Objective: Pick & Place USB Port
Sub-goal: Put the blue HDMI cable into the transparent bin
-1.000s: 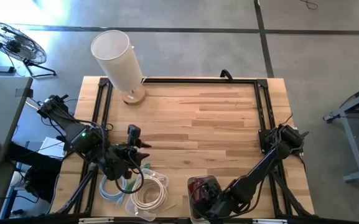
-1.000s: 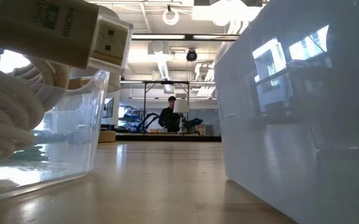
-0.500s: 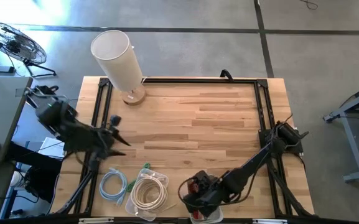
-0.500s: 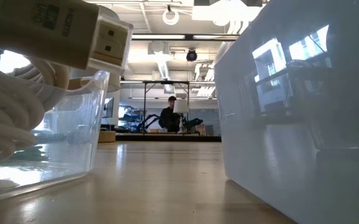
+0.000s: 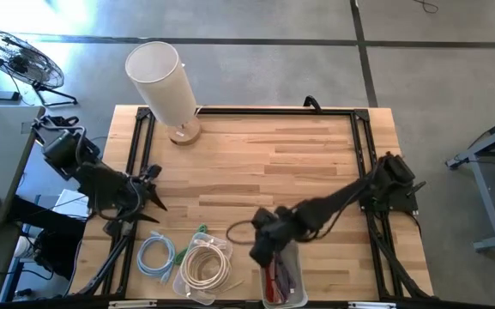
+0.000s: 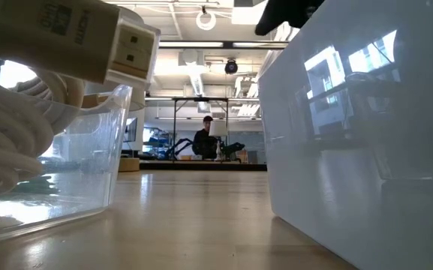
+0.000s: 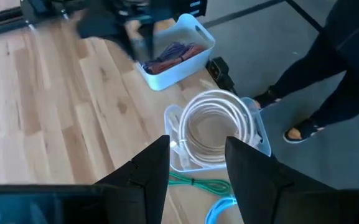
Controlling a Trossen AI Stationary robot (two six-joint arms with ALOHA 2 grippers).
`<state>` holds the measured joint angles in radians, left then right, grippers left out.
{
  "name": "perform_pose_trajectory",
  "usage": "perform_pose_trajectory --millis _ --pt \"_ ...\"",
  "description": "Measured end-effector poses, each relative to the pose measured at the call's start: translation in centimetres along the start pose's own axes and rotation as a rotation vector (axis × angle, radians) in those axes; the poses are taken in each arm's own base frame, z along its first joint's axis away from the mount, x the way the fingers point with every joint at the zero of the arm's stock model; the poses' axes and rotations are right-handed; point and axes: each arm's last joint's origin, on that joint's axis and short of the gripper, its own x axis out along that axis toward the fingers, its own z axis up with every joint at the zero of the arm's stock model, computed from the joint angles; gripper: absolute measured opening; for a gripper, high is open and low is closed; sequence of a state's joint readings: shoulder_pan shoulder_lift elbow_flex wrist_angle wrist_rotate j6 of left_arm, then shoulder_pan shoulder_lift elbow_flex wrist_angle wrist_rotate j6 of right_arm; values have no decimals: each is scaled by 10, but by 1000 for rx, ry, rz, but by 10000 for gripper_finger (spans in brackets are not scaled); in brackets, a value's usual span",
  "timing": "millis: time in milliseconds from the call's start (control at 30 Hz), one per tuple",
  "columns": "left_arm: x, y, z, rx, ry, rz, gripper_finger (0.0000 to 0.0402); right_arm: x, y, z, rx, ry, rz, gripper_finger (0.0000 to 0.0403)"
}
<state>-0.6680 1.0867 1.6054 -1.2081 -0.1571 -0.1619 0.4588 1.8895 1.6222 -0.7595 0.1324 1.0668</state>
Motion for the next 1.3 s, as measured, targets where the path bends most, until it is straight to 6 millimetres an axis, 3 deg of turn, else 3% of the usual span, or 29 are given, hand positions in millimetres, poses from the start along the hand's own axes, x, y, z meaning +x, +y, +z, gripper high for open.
perform_pose_trajectory --millis 267,367,567,700,1033,1300 --pt "20 -3 3 4 75 37 151 -49 -30 38 -152 -109 -61 158" --pt "31 -4 -5 -11 235 57 151 -68 -39 43 -193 -136 -94 158" --pt "52 -14 -21 -277 598 -22 151 -94 -52 46 -269 -186 -177 158" --pt "61 -33 -18 -364 578 -11 151 -104 -57 48 -315 -221 -223 158" --pt "95 -82 -39 -709 641 340 151 -113 -64 52 -464 -226 -257 158" --pt "132 -99 -83 -532 924 378 151 -113 -68 57 -573 -207 -279 158"
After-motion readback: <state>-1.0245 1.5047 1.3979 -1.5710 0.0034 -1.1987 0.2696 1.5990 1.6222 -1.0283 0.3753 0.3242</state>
